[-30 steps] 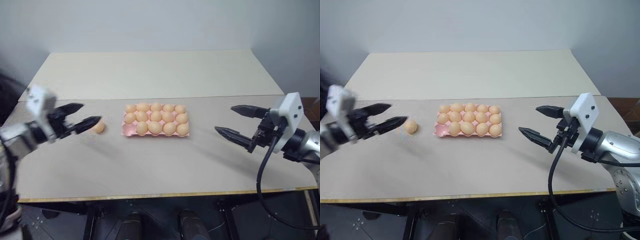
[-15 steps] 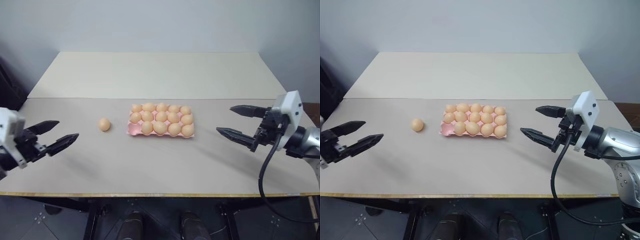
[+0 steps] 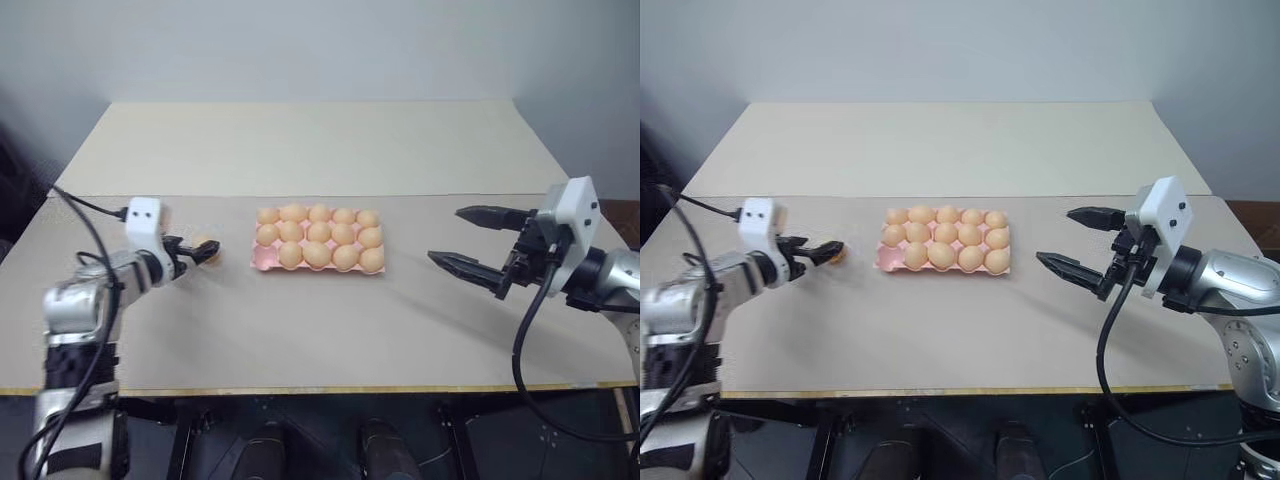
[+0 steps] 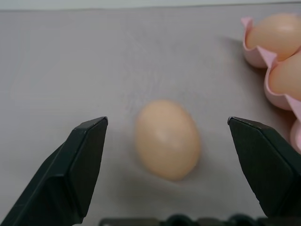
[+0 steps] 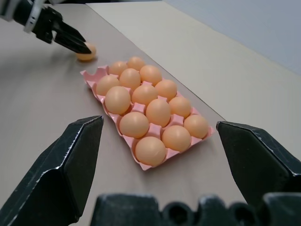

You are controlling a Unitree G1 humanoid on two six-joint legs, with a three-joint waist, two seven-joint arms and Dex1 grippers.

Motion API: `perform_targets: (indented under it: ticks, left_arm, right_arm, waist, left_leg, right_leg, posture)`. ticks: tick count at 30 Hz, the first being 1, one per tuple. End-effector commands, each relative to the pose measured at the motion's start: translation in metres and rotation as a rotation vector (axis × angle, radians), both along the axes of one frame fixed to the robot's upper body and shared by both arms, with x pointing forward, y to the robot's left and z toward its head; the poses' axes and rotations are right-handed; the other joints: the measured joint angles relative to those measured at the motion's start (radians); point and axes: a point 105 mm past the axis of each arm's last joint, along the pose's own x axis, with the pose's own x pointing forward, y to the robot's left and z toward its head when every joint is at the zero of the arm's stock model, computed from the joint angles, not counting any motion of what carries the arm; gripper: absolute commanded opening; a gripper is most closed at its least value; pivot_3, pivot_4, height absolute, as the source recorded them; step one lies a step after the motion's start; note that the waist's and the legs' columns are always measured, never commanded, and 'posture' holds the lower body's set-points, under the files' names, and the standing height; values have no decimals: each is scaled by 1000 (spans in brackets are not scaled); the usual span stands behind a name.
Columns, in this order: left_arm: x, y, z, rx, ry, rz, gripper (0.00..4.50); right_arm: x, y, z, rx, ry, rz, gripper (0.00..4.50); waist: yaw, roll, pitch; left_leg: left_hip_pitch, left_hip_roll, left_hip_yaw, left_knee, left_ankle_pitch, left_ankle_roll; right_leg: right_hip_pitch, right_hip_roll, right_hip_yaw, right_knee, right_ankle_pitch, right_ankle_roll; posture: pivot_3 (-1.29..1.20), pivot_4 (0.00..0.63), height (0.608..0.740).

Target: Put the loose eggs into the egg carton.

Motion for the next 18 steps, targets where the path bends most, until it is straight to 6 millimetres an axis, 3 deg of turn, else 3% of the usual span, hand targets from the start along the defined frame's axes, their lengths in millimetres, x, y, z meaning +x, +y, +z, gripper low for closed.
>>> perform_targets:
  ticks: [1, 6, 11, 14, 18]
  left_arm:
    - [15, -3, 5, 20, -28, 28, 4458]
    - [23, -11, 3, -7, -22, 60, 3224]
    - [2, -19, 28, 10, -99, -46, 1748]
    - [-19, -26, 58, 37, -203, -145, 1748]
    - [-30, -52, 77, 35, -256, -305, 1748]
  right_arm:
    - [-6, 6, 13, 15, -64, 24, 4500]
    - [-10, 7, 16, 50, -66, 10, 4500]
    - [-8, 2, 18, 48, -81, -42, 4500]
    - [-10, 1, 17, 56, -78, -52, 4500]
    - [-9, 3, 14, 54, -75, -54, 4500]
  waist:
    - [-1, 0, 0]
    - [-2, 0, 0]
    - [-5, 0, 0]
    - [-6, 0, 0]
    - [2, 0, 0]
  left_leg:
    - [0, 0, 0, 0, 0, 0]
    - [-1, 0, 0, 0, 0, 0]
    - [-1, 0, 0, 0, 0, 0]
    - [-2, 1, 0, 0, 0, 0]
    - [0, 0, 0, 1, 0, 0]
  right_leg:
    - [0, 0, 0, 0, 0, 0]
    - [-1, 0, 0, 1, 0, 0]
    - [-1, 0, 0, 2, 0, 0]
    - [-2, 1, 0, 2, 0, 0]
    - [0, 0, 0, 1, 0, 0]
  posture:
    - [0, 150, 740]
    - [0, 150, 740]
    - [0, 150, 740]
    - [0, 150, 740]
    - [0, 150, 740]
